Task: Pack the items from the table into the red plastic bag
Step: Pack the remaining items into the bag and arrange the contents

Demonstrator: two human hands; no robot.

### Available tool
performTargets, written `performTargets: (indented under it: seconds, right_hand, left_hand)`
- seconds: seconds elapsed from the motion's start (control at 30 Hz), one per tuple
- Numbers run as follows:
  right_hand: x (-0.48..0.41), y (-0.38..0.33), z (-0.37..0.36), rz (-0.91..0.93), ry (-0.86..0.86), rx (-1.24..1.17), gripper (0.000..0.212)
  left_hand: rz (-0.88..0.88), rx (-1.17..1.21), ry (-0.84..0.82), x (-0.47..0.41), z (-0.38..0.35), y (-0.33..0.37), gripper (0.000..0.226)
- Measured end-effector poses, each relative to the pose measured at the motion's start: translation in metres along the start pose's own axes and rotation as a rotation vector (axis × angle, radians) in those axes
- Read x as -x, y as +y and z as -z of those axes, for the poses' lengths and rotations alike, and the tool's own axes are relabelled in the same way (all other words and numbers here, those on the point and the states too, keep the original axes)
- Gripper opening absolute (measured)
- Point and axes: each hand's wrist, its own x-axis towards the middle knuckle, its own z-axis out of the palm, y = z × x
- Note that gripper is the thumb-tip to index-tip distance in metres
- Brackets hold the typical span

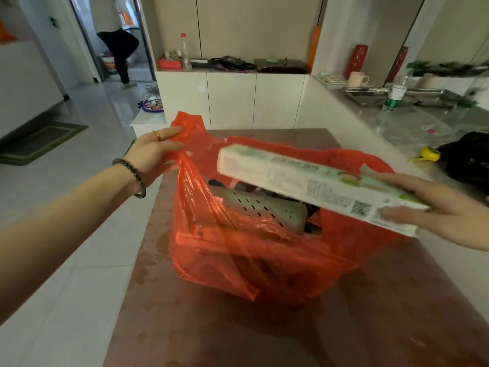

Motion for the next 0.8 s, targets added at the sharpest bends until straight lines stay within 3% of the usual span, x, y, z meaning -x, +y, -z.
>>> performTargets:
  seconds: [0.1,0.2,0.33,0.43,0.53,0.6,0.7,0.8]
  right_hand:
    - [-0.022,0.001,-0.029,0.003,-0.071,0.147,0.080]
    - [-0.051,-0.001,-0.055,0.058,0.022,0.226,0.066]
    - [-0.084,-0.010,-0.074,0.099,-0.013,0.239,0.061]
    - [-0.098,-0.006,-0.075,0.055,-0.026,0.455,0.054]
    - [-0.091,0.005,-0.064,-0.011,0.258,0.541,0.050]
    - [-0.073,0.019,-0.052,-0.227,0.468,0.550,0.066]
    - [-0.046,0.049,-0.033,-0.675,0.327,0.270,0.080]
    - [-0.023,0.066,-0.033,-0.772,0.060,-0.137,0.028]
  left_hand:
    - [0.006,0.035,0.026,0.005,-0.002,0.002,0.043]
    - [-0.004,0.055,0.020,0.009,-0.009,0.006,0.045]
    - [-0.028,0.065,0.018,0.016,-0.019,0.009,0.045]
    - [-0.041,0.049,0.020,0.018,-0.020,0.009,0.046]
    - [-0.062,0.044,0.026,0.018,-0.016,0.008,0.045]
    - [-0.072,0.049,0.025,0.016,-0.012,0.008,0.044]
    - [-0.084,0.046,0.017,0.013,-0.009,0.006,0.041]
    - [-0.089,0.077,0.001,0.009,-0.011,0.004,0.040]
